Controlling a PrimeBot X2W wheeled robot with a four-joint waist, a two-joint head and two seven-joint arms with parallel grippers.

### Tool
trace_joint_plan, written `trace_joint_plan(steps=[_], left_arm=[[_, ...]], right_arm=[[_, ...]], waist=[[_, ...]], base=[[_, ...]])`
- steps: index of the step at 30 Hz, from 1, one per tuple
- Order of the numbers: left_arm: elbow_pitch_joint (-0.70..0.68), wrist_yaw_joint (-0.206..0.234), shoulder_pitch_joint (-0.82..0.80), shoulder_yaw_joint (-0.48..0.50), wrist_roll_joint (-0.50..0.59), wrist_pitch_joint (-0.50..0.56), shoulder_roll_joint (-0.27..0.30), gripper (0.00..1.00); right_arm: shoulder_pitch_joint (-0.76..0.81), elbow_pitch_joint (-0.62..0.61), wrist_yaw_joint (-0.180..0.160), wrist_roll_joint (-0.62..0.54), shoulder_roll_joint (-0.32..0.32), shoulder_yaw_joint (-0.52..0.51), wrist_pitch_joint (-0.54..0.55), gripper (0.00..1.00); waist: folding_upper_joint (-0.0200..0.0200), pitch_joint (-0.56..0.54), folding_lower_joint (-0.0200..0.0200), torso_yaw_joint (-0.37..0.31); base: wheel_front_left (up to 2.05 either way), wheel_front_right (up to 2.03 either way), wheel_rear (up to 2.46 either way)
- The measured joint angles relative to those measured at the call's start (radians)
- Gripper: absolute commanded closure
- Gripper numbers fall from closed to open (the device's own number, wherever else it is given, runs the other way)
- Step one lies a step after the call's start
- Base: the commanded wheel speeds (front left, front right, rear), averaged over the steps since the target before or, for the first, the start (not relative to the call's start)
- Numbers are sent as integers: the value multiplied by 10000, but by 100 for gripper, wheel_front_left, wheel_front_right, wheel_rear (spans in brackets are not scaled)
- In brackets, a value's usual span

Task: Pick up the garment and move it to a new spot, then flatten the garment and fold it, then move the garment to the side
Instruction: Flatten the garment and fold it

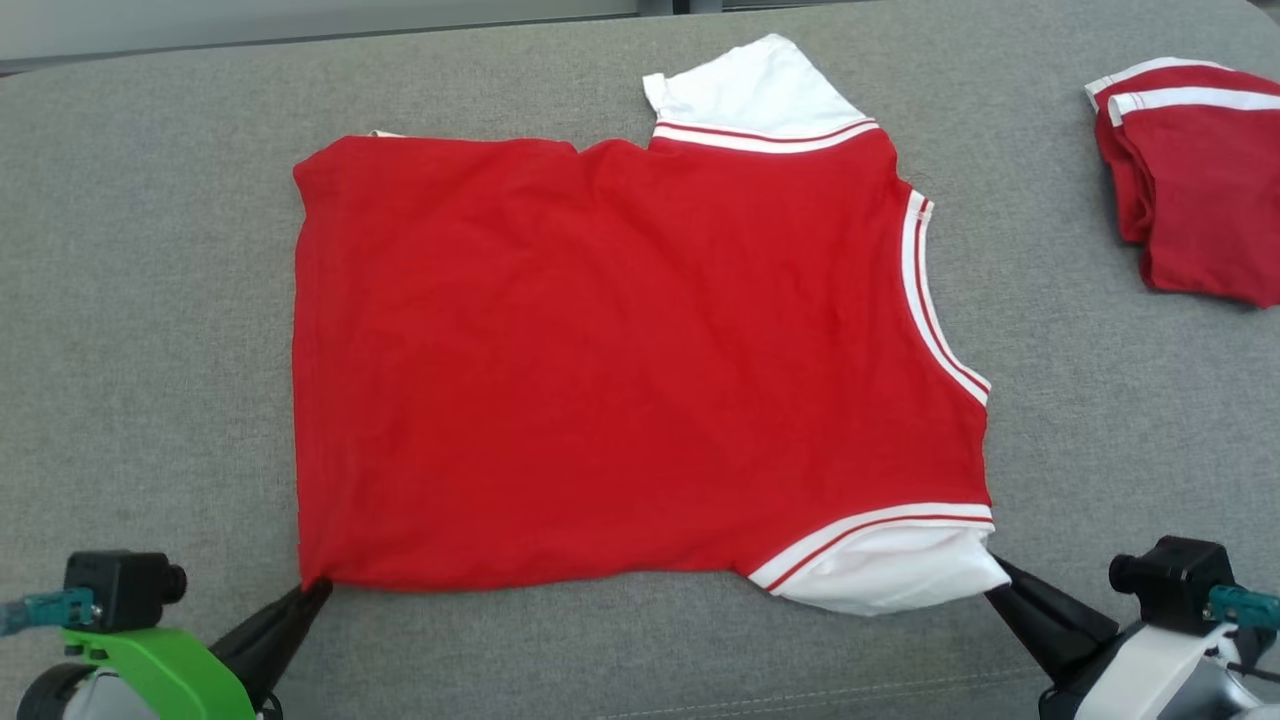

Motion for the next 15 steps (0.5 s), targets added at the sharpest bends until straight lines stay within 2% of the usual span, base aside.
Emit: trace_joint_plan(steps=[9,15], left_arm=[[-1135,370,-728,844,-945,1231,750,100],[-1595,709,-1254,1179,-1599,1864,863,100]], right_arm=[[-1475,-667,0,690,-514,-500,872,100],[-2359,-694,0,993,-895,-1043,1337,100]], waist=[[0,589,0,157],[0,1078,0,156]], base=[[0,0,0],[0,0,0]])
